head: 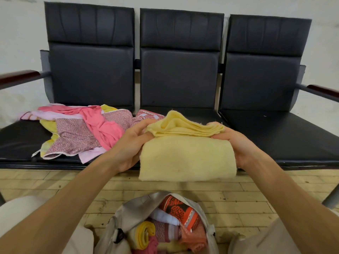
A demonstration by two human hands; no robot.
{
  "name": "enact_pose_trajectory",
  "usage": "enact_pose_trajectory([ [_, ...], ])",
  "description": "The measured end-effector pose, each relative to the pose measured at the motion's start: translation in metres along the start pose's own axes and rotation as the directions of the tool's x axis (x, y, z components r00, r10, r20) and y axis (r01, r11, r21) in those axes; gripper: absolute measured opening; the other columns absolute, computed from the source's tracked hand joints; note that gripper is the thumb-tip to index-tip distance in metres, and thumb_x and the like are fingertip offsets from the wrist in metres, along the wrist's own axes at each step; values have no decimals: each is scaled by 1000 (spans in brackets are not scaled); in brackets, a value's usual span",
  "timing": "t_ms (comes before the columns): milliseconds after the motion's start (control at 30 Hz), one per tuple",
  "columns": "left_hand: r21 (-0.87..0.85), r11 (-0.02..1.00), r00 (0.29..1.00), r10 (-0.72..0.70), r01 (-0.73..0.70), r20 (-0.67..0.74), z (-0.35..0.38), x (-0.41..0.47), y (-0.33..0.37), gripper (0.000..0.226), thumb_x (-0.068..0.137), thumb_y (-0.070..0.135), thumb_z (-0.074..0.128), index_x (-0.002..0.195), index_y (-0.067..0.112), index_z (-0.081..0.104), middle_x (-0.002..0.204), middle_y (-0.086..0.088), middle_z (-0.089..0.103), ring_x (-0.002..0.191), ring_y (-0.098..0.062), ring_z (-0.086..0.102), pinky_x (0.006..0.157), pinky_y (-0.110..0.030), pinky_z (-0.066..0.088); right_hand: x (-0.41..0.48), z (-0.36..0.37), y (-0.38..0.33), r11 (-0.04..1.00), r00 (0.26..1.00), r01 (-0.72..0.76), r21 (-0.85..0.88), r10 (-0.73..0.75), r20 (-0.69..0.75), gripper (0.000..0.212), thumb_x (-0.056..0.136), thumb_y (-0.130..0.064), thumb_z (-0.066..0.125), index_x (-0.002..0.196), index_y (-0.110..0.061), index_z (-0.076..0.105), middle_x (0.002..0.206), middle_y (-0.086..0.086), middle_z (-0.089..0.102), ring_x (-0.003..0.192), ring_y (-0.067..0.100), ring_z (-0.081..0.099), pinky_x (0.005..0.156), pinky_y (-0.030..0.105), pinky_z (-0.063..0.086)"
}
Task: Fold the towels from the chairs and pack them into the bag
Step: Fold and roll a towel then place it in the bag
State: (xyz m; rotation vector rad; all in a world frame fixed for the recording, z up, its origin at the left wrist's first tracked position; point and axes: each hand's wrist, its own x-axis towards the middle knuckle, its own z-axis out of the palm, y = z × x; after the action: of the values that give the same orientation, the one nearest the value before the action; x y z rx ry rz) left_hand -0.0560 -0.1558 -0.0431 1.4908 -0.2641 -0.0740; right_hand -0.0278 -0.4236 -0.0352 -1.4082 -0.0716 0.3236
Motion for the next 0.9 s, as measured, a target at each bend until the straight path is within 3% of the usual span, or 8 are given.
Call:
enact_pose_trajectory([
  [133, -105, 993, 998, -58, 61, 29, 0, 0, -2, 27, 97, 1, 43, 85, 18, 60, 56, 1, 49, 37, -6, 42, 31, -15, 33, -1, -2, -2, 997, 997, 42, -58, -39, 62, 23, 85, 2, 61, 84, -20, 68, 82, 3, 64, 77, 19, 63, 70, 35, 51],
  [300, -209, 970, 991, -108, 122, 79, 0, -1, 0, 28, 86, -1, 30, 69, 12, 48, 58, 1, 45, 41, -9, 41, 35, -16, 32, -7, -2, -7, 1000, 998, 15, 2, -15, 65, 22, 84, -9, 47, 70, -16, 63, 77, 3, 57, 69, 19, 58, 64, 33, 48],
  [467, -26, 994, 994, -107, 106, -19, 2, 4, -8, 37, 93, 33, 51, 63, 14, 45, 58, -3, 39, 50, -17, 38, 42, -21, 33, -6, 3, -4, 988, 997, -8, -153, 20, 81, 42, 91, -50, 51, 67, -16, 54, 73, 3, 52, 68, 19, 55, 62, 32, 48],
  [533, 55, 997, 994, -56, 62, -97, 6, 6, -13, 34, 82, 30, 68, 60, 15, 47, 55, -1, 42, 48, -15, 40, 40, -20, 33, -4, 9, -1, 961, 999, 37, -273, -28, 36, 36, 88, -41, 64, 64, -18, 49, 66, -2, 50, 61, 12, 55, 57, 26, 48],
  [633, 57, 998, 993, -19, 26, -114, 3, 9, -17, 34, 71, 17, 76, 63, 19, 43, 59, 1, 48, 51, -13, 45, 43, -22, 35, -3, 9, -1, 957, 994, 109, -267, -113, 3, 14, 82, -20, 75, 84, -15, 62, 85, 0, 65, 73, 17, 67, 58, 29, 54],
  [700, 19, 999, 994, -40, 42, -104, 0, 9, -14, 32, 61, 18, 80, 82, 18, 55, 80, -3, 62, 66, -19, 59, 54, -31, 46, -2, 5, -4, 968, 995, 97, -232, -103, -12, 38, 78, -13, 77, 113, -19, 64, 106, 4, 69, 89, 22, 72, 67, 34, 59],
  [800, -29, 994, 991, -110, 108, -79, -2, 8, -11, 60, 59, 11, 85, 114, 14, 62, 102, -5, 72, 88, -20, 70, 72, -34, 59, -5, 3, -6, 980, 997, 31, -199, -17, 70, 50, 70, -11, 77, 118, -12, 65, 112, 9, 72, 101, 24, 71, 83, 40, 58],
  [900, -94, 978, 980, -192, 188, -43, 1, 5, -8, 31, 71, 7, 73, 101, 8, 66, 91, -4, 76, 79, -15, 72, 70, -27, 59, -5, 1, -6, 971, 995, 11, -239, 14, 99, 50, 70, -7, 75, 119, -6, 64, 114, 10, 72, 104, 25, 69, 88, 40, 57],
])
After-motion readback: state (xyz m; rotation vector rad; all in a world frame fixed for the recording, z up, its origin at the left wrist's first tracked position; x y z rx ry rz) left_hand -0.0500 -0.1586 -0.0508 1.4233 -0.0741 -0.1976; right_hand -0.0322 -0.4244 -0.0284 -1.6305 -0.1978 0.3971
